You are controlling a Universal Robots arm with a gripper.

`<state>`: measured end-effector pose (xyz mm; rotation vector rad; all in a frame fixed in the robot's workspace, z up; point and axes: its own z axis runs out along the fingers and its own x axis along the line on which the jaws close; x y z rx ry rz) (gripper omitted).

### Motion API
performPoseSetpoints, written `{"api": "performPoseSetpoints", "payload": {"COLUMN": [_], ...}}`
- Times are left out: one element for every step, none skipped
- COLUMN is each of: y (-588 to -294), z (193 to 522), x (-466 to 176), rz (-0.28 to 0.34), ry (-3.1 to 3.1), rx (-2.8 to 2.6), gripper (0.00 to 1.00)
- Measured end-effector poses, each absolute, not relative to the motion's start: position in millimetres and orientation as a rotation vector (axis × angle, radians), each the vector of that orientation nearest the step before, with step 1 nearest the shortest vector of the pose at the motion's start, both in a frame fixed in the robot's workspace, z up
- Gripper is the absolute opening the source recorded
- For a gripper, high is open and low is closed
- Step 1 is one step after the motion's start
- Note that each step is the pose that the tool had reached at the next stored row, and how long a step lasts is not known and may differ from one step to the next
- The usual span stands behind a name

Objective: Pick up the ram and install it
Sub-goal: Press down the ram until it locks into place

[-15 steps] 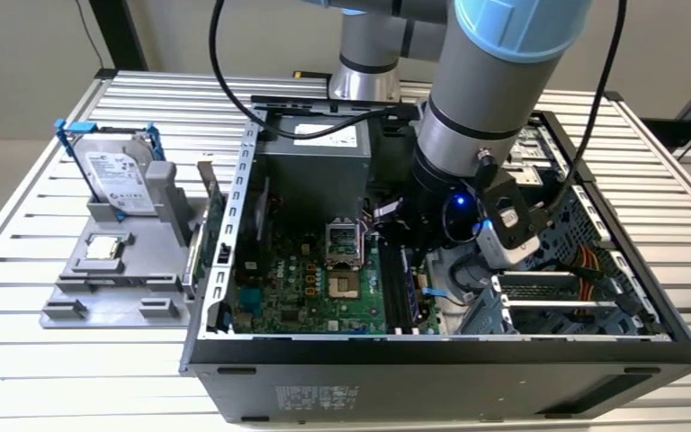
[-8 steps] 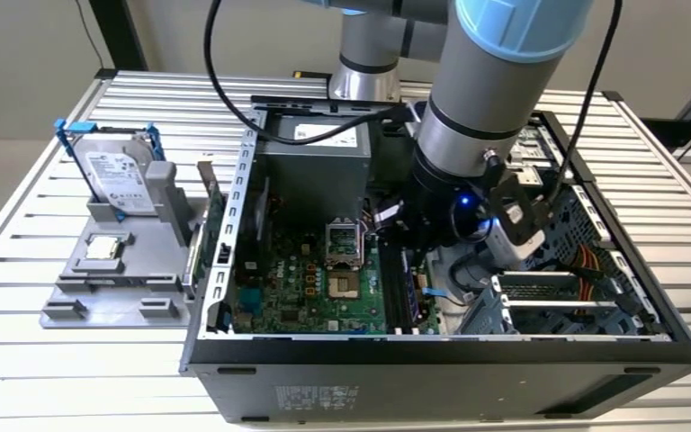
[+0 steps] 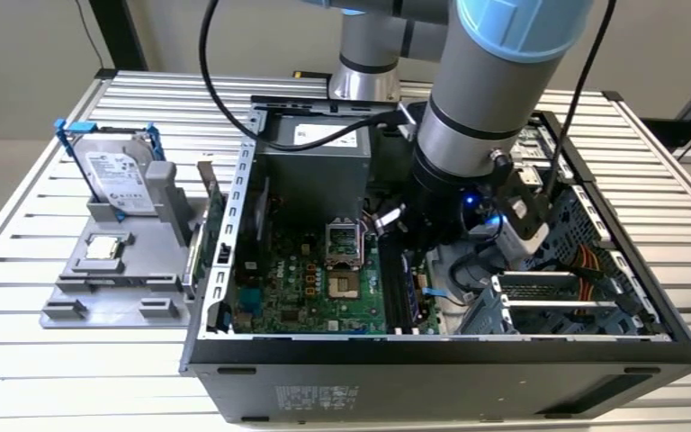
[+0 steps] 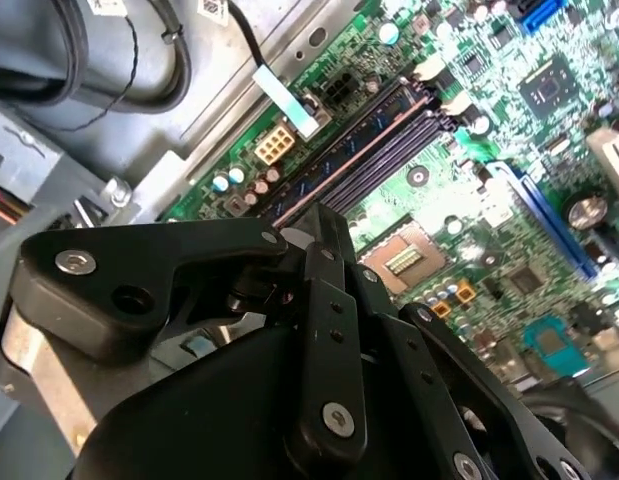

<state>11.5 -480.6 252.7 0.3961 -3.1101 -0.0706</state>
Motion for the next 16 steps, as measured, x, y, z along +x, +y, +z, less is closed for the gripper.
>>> {"api": "performPoseSetpoints", "payload": {"y": [-480.6, -480.6, -480.6, -480.6, -480.6, -480.6, -480.6, -480.6, -480.6, -480.6, -480.6, -480.6, -480.6, -480.7, -480.6, -480.6], "z": [252.7, 252.7, 252.7, 252.7, 252.7, 252.7, 252.7, 252.7, 252.7, 252.7, 252.7, 252.7, 252.7, 252.7, 252.7, 252.7], "x": [11.5, 11.5, 11.5, 11.5, 11.6, 11.5, 11.5, 11.5, 11.6, 11.5, 11.5, 11.5, 11.5, 11.5, 11.6, 11.6], "rz": [-0.071, -0.071, -0.070, -0.070, -0.070, -0.070, -0.070, -0.070, -0.070, -0.070, -0.069, -0.069, -0.069, -0.069, -0.069, -0.069], "ry": [-3.106, -3.102, -3.098, -3.094, -3.090, -3.085, -3.080, -3.074, -3.069, -3.064, -3.059, -3.054, -3.050, -3.045, -3.041, -3.035], "rx": [0.422, 0.447, 0.472, 0.496, 0.522, 0.548, 0.574, 0.600, 0.624, 0.646, 0.668, 0.688, 0.707, 0.726, 0.744, 0.764], "gripper": [0.00, 0.00, 0.00, 0.00, 0.00, 0.00, 0.00, 0.00, 0.00, 0.00, 0.00, 0.00, 0.00, 0.00, 0.00, 0.00]}}
